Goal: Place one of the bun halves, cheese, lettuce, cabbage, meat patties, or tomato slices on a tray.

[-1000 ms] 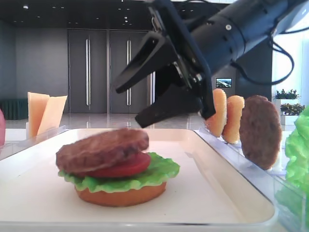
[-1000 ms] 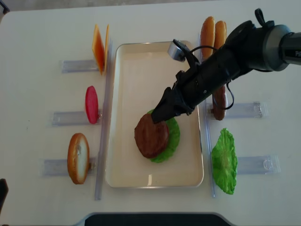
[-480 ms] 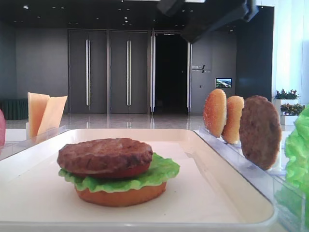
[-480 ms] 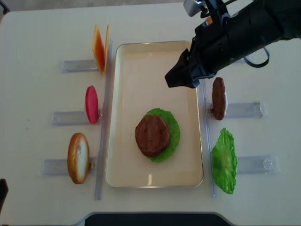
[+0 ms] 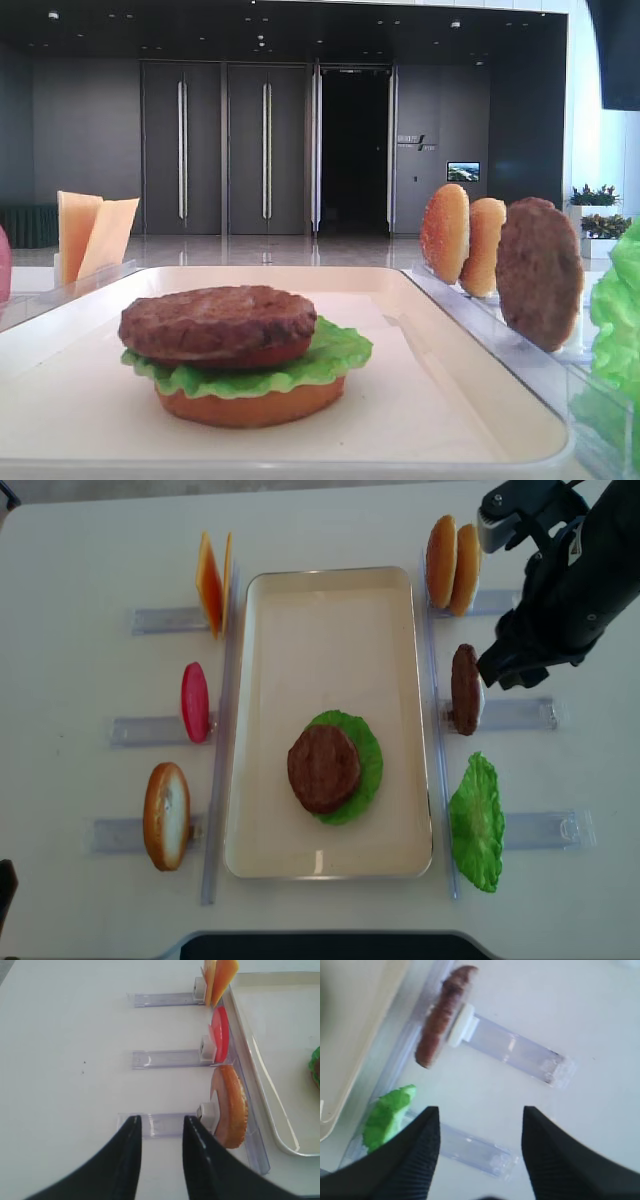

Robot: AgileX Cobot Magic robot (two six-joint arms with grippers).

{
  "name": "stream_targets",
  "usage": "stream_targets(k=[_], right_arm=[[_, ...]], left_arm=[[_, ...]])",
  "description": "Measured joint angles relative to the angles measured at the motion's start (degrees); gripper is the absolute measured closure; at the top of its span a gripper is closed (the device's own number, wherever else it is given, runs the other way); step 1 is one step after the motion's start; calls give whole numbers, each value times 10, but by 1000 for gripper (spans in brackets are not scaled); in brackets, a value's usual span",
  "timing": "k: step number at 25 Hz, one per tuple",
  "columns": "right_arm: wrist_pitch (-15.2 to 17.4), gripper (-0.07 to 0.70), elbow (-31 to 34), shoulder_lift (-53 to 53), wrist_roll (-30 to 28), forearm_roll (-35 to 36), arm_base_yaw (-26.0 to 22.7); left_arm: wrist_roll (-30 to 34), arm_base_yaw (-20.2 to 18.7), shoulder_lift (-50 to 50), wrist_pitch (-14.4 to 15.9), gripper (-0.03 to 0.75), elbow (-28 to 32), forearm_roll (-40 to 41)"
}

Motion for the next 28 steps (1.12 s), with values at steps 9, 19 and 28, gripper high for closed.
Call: stream_targets(k=[9, 19, 28], right_arm=[[35, 254, 0, 0, 54, -45, -1], [51, 255, 0, 0, 64, -37, -130], [53, 255, 0, 0, 76, -23, -272]], left_arm=[[0, 0, 0, 0, 496, 0, 0], [0, 0, 0, 0, 496, 0, 0], [0, 0, 0, 0, 496, 0, 0]])
